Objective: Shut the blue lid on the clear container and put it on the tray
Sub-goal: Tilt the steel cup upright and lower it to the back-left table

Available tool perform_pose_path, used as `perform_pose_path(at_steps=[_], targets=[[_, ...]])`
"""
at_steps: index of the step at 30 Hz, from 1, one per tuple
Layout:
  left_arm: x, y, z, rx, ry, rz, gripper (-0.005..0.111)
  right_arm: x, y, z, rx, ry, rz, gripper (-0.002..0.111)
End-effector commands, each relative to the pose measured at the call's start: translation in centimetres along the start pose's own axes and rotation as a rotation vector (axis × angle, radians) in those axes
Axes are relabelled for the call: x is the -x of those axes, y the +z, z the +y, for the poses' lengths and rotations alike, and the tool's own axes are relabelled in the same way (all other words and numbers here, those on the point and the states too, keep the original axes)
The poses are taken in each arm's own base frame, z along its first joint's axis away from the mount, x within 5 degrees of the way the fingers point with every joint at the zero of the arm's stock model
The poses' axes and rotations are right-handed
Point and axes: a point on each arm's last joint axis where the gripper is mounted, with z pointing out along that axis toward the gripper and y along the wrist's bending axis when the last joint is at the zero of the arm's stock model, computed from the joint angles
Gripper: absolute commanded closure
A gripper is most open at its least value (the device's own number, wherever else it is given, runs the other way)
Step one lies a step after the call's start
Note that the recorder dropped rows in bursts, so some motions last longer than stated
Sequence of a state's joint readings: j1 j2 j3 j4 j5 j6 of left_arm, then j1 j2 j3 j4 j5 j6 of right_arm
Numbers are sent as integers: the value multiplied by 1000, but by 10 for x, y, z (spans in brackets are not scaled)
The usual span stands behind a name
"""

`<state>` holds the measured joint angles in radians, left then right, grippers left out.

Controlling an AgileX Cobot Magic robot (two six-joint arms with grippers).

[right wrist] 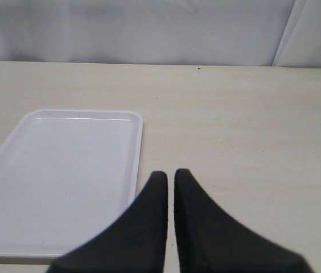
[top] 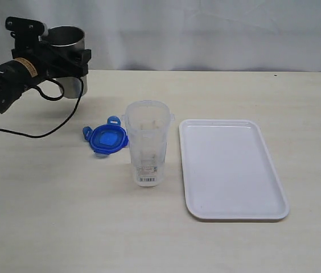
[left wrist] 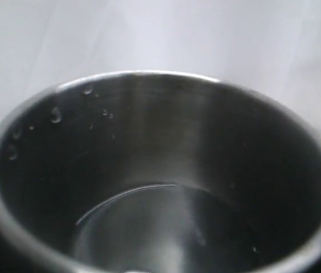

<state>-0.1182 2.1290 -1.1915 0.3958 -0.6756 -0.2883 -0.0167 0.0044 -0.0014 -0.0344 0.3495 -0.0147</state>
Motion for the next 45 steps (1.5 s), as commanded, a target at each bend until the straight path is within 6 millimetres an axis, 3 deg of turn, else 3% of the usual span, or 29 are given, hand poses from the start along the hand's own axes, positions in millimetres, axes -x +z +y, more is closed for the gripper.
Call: perform_pose_path(at_steps=[1,9,13,25,34,37,42,45], targets=[[9,13,25,33,-80,-99,107,0,0,0,-4,2,-7,104],[-5,52,52,75,-70,-70,107,0,0,0,-5,0,-7,104],[-13,64,55,78,-69,-69,107,0,0,0,-5,0,-7,104],[-38,69,56,81,-93,-19,107,0,0,0,-5,0,-7,104],[-40,69,54,65,-69,-10,106,0,0,0,-5,0,-7,104],[-40,69,54,60,-56,6,95,0,0,0,-5,0,-7,104],[-39,68,50,22,-72,21,60,0,0,0,-5,0,-7,104],[-35,67,47,-13,-64,32,47,0,0,0,-5,0,-7,104]])
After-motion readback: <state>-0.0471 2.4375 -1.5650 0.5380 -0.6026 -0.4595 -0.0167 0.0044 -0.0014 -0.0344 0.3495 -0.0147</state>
